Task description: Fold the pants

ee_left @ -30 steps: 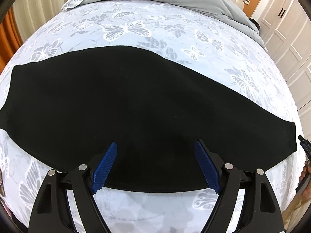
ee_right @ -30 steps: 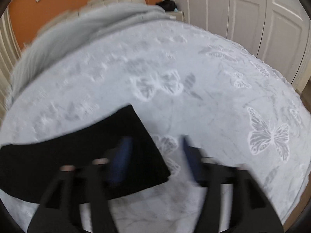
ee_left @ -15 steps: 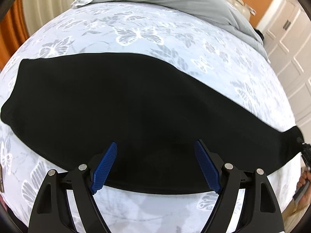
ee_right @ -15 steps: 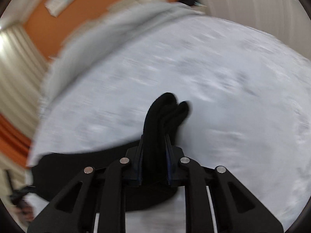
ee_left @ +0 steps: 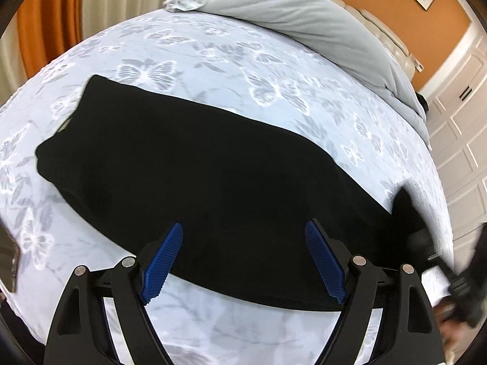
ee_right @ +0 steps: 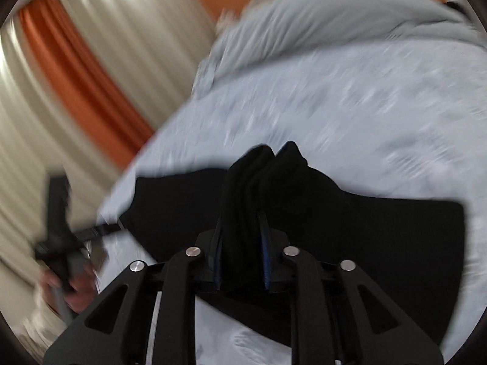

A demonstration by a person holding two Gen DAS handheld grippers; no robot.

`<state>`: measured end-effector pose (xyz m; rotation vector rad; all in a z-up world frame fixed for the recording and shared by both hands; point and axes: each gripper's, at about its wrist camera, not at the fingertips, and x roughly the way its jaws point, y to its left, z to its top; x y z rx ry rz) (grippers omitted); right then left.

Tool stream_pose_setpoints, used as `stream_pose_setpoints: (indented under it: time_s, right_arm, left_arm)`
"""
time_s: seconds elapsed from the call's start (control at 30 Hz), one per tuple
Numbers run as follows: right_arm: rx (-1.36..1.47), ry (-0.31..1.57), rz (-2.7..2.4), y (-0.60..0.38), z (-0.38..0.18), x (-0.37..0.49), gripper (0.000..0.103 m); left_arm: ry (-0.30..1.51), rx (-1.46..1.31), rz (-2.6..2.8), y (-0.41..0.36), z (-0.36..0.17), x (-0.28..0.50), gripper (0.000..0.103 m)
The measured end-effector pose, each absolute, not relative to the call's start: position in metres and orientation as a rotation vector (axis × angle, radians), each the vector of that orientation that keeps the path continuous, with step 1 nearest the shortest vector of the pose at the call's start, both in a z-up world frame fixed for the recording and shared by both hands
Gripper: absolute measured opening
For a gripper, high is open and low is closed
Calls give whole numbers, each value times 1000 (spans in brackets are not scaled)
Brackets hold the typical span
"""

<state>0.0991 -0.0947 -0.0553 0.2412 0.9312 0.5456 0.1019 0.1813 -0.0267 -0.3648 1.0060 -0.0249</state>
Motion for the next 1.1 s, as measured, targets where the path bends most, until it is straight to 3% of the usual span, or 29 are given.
stream_pose_setpoints:
  time_s: [0.07, 0.17, 0.27, 0.3, 0.43, 0.67, 0.7, 0.73, 0.77, 0.8, 0.97, 1.1]
  right_arm:
    - [138, 956, 512, -80, -69, 96, 24]
    - [212, 862, 505, -113, -33, 79, 31]
    - [262, 736, 359, -179, 2, 50, 63]
    - [260, 751, 279, -202, -1, 44, 66]
    - [402, 955, 50, -278, -56, 35, 68]
    - [503, 1043, 164, -262, -98, 41, 70]
    - [458, 1045, 148, -255, -100, 43, 67]
    - [413, 1028, 140, -249, -98, 44, 52]
    - [404, 1014, 149, -245, -94, 44, 28]
    - [400, 994, 156, -246, -85, 43, 24]
    - [385, 818, 163, -265, -30, 21, 19]
    - [386, 785, 106, -295, -18, 7, 18]
  left_arm:
    - [1011, -364, -18, 193, -26, 104, 81]
    - [1014, -391, 16, 219, -29, 101, 82]
    - [1006, -441, 41, 242, -29, 94, 82]
    - [1001, -461, 50, 250, -29, 92, 82]
    - [1011, -532, 47, 265, -31, 89, 83]
    - [1013, -748, 77, 301, -44, 93, 83]
    - [1005, -762, 106, 307, -45, 93, 83]
    - [1002, -764, 126, 310, -46, 93, 83]
    - [999, -763, 147, 314, -46, 93, 83]
    - [995, -759, 168, 317, -46, 92, 83]
    - [991, -774, 168, 320, -46, 93, 83]
    - [978, -728, 146, 303, -38, 96, 83]
